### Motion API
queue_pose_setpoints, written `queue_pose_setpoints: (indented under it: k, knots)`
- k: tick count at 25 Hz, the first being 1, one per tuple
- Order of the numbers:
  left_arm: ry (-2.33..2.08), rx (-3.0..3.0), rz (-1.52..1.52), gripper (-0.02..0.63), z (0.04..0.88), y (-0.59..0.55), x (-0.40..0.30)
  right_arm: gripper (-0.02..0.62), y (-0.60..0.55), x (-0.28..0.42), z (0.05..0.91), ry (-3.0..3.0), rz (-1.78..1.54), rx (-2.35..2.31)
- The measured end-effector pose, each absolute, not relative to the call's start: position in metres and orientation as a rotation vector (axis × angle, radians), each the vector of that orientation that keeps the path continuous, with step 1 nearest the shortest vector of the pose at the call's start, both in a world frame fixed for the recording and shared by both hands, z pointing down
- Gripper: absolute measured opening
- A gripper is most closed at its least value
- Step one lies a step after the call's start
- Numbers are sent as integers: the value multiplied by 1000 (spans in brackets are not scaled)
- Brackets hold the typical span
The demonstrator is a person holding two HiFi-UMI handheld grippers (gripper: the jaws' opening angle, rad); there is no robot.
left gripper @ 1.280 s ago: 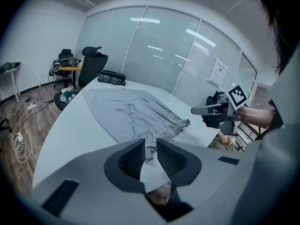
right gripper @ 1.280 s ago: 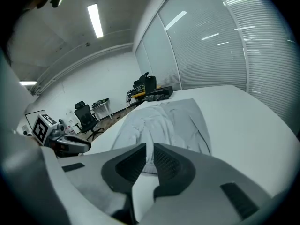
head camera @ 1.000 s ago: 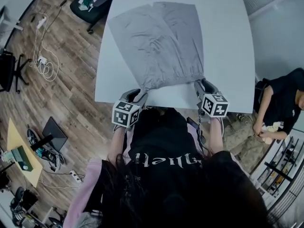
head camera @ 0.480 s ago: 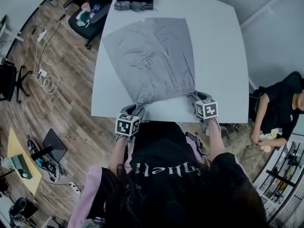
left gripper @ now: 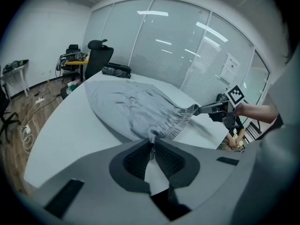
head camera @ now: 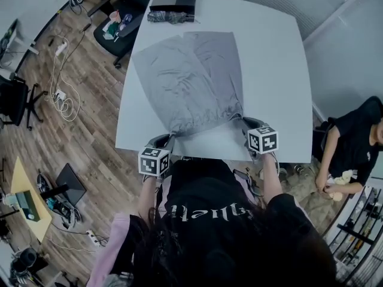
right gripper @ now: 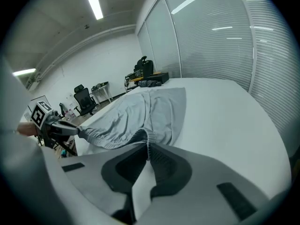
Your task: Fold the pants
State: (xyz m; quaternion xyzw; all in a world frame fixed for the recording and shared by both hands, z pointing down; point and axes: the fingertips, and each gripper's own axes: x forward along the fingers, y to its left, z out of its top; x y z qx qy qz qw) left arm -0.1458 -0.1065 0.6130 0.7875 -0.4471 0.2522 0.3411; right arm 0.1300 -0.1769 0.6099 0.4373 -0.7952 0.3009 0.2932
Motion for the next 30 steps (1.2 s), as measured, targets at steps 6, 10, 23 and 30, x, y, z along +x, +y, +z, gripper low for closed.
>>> queue_pose_setpoints:
  k: [6,10,23,30]
  knots:
    - [-1296,2185,543,47,538,-114,-155,41,-168,126,549,-2259,797,1155]
    - [-1361,2249,419,46,492,-123,-153,40,-166,131,507,-2324,755,1142]
    - [-1477,2328,288,44,423,-148,-168,40,-181,123,423,-2466,605,1067]
    - [-1464,2358,375,44,433,-193,-176,38,-230,119,431,-2483,614,1057]
